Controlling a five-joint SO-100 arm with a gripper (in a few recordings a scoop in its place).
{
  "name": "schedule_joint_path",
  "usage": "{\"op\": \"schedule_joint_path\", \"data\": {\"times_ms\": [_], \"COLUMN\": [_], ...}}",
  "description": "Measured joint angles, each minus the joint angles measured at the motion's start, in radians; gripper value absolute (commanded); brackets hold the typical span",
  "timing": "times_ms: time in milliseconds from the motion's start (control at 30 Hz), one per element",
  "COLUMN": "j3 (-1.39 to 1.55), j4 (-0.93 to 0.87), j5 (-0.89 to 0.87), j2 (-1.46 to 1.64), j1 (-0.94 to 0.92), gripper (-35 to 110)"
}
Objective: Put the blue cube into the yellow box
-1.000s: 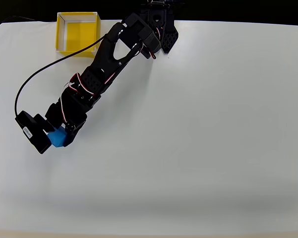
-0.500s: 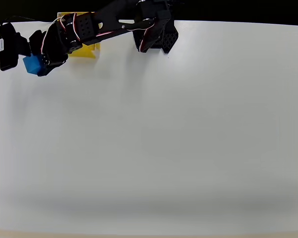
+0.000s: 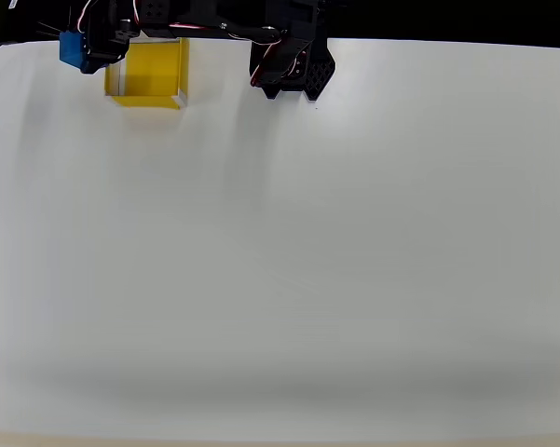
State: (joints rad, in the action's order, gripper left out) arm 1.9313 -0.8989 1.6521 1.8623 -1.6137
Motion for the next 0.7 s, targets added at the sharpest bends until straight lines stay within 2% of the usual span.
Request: {"op": "schedule_joint_path", "data": {"times_ms": [300,700], "j3": [-0.002,0.095], "j4": [-0.137,-0.144], "j5": [0.0,0.003], "j2": [0.0,0.107], "j1": [-0.054,-0.074], "gripper": [12,12]}}
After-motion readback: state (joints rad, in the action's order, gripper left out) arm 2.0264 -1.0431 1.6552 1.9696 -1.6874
